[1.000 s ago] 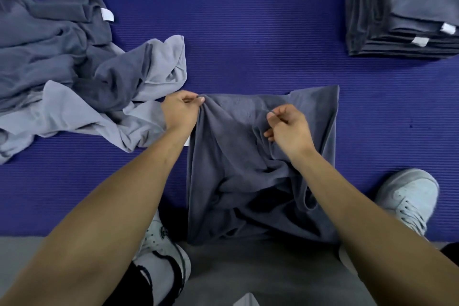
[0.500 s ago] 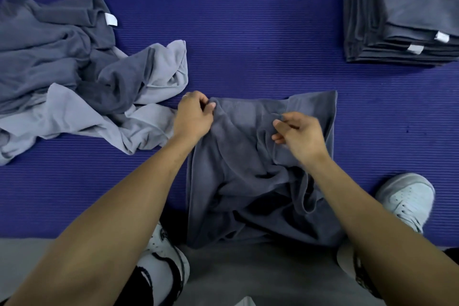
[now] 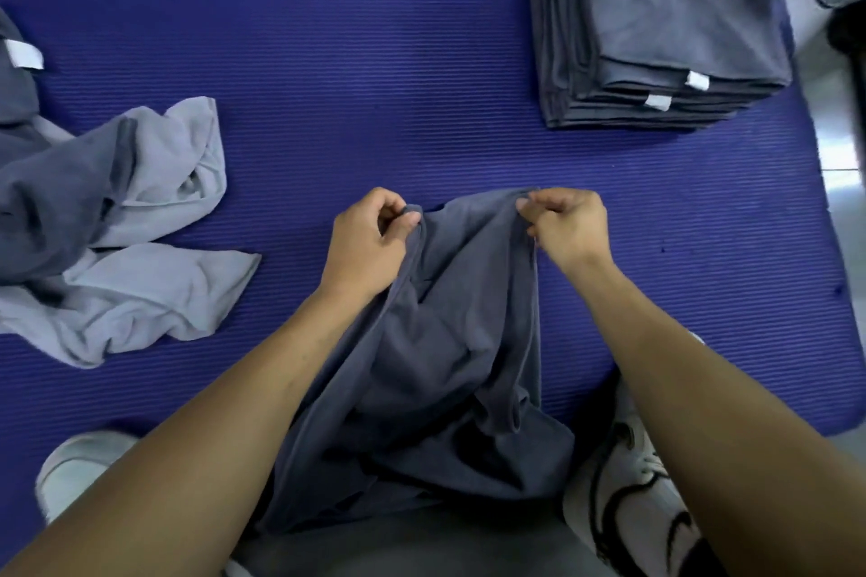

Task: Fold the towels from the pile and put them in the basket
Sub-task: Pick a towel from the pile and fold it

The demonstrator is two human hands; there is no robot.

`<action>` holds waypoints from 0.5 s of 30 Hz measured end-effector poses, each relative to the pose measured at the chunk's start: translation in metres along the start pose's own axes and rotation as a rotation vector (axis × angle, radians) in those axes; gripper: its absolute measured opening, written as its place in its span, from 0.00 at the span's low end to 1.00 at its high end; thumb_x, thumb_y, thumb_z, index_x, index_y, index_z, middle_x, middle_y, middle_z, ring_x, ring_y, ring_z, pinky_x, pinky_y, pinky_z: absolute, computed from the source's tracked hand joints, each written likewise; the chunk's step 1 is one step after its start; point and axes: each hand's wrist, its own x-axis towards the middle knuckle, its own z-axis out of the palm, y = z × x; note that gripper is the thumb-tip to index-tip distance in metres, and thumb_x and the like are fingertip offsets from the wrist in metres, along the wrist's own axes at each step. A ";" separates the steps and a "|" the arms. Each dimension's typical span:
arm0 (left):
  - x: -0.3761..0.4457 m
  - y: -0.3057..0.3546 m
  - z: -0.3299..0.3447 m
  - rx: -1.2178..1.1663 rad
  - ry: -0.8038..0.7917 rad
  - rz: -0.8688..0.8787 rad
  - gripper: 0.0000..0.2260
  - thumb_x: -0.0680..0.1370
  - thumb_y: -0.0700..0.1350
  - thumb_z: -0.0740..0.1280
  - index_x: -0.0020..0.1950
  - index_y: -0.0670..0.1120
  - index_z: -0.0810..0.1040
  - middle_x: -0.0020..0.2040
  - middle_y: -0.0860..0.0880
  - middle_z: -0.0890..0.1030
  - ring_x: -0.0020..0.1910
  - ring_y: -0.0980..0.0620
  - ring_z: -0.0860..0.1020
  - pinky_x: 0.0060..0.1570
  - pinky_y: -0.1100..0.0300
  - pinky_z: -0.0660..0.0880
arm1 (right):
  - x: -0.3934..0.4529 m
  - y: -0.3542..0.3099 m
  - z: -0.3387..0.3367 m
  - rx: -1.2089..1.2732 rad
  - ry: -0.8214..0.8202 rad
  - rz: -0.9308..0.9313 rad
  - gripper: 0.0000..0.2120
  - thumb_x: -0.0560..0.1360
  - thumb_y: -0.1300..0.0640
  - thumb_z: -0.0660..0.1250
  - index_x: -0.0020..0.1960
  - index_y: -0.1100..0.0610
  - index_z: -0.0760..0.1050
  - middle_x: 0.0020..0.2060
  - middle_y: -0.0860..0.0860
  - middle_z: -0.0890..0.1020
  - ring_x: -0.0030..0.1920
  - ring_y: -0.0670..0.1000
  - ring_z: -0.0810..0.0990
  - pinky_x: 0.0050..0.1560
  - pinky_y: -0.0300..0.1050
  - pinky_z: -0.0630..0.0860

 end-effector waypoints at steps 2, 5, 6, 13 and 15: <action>0.000 -0.009 0.004 -0.030 0.047 -0.052 0.04 0.79 0.45 0.69 0.45 0.48 0.76 0.39 0.55 0.79 0.37 0.62 0.76 0.39 0.70 0.71 | 0.009 0.004 0.001 -0.001 0.030 -0.020 0.07 0.75 0.57 0.73 0.39 0.51 0.82 0.35 0.44 0.82 0.34 0.39 0.78 0.38 0.27 0.75; 0.004 -0.020 0.006 -0.105 0.130 -0.169 0.05 0.79 0.45 0.69 0.44 0.49 0.76 0.39 0.55 0.78 0.34 0.66 0.75 0.37 0.73 0.69 | 0.019 0.008 0.004 -0.021 0.077 -0.030 0.05 0.76 0.57 0.72 0.41 0.54 0.83 0.34 0.39 0.79 0.38 0.40 0.79 0.37 0.23 0.72; 0.005 -0.021 0.007 -0.129 0.150 -0.201 0.06 0.79 0.45 0.69 0.43 0.50 0.76 0.39 0.55 0.78 0.34 0.66 0.75 0.37 0.73 0.69 | 0.021 0.009 0.005 -0.037 0.095 -0.031 0.06 0.76 0.56 0.72 0.40 0.54 0.83 0.33 0.39 0.78 0.37 0.42 0.79 0.37 0.26 0.74; 0.002 -0.013 0.017 -0.127 0.249 -0.235 0.03 0.79 0.45 0.69 0.48 0.46 0.77 0.41 0.56 0.78 0.37 0.63 0.76 0.38 0.74 0.71 | 0.027 0.018 0.012 -0.042 0.179 0.080 0.06 0.75 0.55 0.72 0.39 0.51 0.78 0.35 0.44 0.81 0.39 0.46 0.82 0.44 0.40 0.80; 0.001 -0.013 0.017 -0.127 0.253 -0.230 0.03 0.79 0.44 0.69 0.49 0.45 0.77 0.41 0.56 0.78 0.37 0.62 0.76 0.38 0.74 0.71 | 0.029 0.017 0.012 -0.033 0.169 0.140 0.07 0.74 0.54 0.73 0.38 0.51 0.78 0.37 0.49 0.83 0.40 0.50 0.84 0.45 0.44 0.82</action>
